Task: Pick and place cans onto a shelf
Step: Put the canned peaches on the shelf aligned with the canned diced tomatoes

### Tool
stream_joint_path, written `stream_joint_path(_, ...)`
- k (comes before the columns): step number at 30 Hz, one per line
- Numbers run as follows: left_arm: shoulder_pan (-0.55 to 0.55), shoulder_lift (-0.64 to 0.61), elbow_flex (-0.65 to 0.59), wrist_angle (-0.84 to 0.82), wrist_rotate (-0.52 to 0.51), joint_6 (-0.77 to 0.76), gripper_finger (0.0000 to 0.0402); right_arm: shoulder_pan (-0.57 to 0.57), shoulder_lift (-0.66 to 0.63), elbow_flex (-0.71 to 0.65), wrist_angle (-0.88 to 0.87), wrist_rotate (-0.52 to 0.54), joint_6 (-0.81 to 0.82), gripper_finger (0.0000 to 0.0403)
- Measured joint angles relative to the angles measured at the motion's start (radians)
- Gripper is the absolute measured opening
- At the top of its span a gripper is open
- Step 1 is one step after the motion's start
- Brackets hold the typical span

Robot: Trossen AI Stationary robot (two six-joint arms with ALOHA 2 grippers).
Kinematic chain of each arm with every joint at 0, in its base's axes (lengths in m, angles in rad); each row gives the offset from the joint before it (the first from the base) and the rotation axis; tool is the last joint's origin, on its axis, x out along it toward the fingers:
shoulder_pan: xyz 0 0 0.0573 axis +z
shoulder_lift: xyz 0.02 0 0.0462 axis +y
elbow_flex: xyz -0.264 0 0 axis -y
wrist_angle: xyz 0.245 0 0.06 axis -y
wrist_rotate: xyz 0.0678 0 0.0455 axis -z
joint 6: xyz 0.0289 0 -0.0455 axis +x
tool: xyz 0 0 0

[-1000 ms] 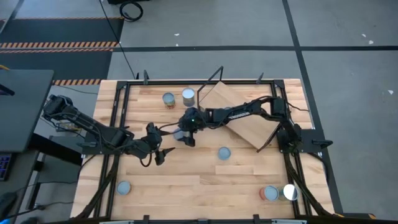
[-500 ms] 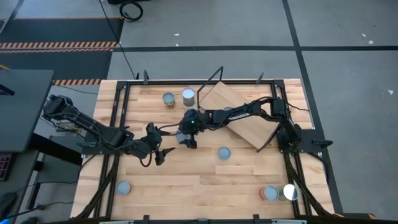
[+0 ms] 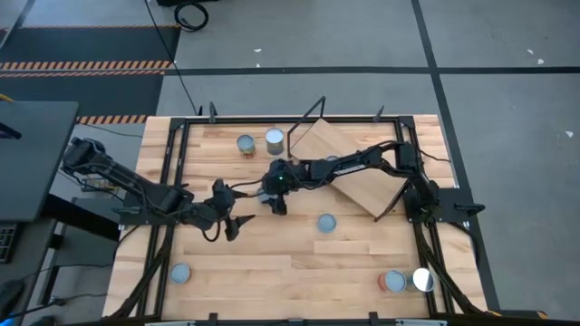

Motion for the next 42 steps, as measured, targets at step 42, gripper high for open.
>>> stream_joint_path(42, -0.019, -0.105, 0.001, 0.071, -0.018, 0.052, 0.0357, -0.446, -1.07, -0.759, -0.182, 0.364, 0.244, 0.0286)
